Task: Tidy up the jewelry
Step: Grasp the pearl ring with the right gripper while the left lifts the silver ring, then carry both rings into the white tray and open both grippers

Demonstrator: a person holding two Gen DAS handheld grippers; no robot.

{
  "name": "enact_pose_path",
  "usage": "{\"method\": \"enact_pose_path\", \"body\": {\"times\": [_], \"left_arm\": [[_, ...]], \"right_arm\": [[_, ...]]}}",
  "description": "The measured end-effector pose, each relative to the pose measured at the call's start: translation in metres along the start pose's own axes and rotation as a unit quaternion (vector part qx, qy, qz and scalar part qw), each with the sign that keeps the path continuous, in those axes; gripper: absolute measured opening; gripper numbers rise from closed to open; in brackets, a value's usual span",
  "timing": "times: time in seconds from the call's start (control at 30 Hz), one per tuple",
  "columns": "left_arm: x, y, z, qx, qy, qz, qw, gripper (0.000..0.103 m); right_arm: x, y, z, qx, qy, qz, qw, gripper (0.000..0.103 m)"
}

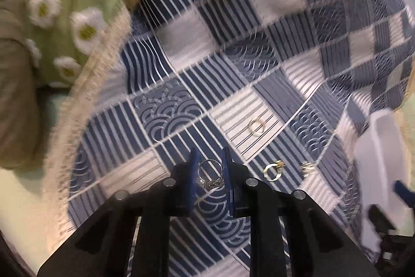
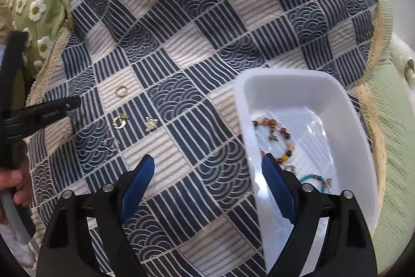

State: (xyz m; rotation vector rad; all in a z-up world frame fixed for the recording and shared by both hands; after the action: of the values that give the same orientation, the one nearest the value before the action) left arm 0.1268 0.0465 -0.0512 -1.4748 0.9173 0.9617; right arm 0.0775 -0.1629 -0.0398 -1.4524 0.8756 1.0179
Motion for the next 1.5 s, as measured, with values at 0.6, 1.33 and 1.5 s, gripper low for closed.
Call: {"method": "enact_pose_path", "body": {"times": [0.6, 1.33, 1.5], "left_arm": [[-0.060, 0.004, 0.014, -0.027, 0.002, -0.052, 0.9983, 0.017], [-0.047, 0.005, 0.012, -0.022, -0.002, -0.035, 0.9991, 0.017], [-0.069, 0.007, 0.000, -0.016, 0.026, -0.058, 0.9979, 0.017]], "right_arm": [[0.061, -0.049, 0.060, -0.036, -0.092, 0.052, 0.994, 0.062], [0.090, -0.047, 0.040, -0.011, -0.083, 0.073, 0.994, 0.017], [0.018, -0.042, 0.017, -0.009, -0.075, 0.011, 0.997, 0.017]]}}
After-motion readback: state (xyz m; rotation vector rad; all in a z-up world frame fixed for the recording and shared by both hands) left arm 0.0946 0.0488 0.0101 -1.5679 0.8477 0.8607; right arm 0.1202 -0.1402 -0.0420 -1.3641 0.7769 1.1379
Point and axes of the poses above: each gripper's, at about its wrist camera, not at the fingertips, and x roughly the way its jaws point, z to its left, y to its underside, the point moved 1 cm from there along x, roughly the way its jaws point, and after that the axes turned 4 degrees about z, right-handed, at the moved point
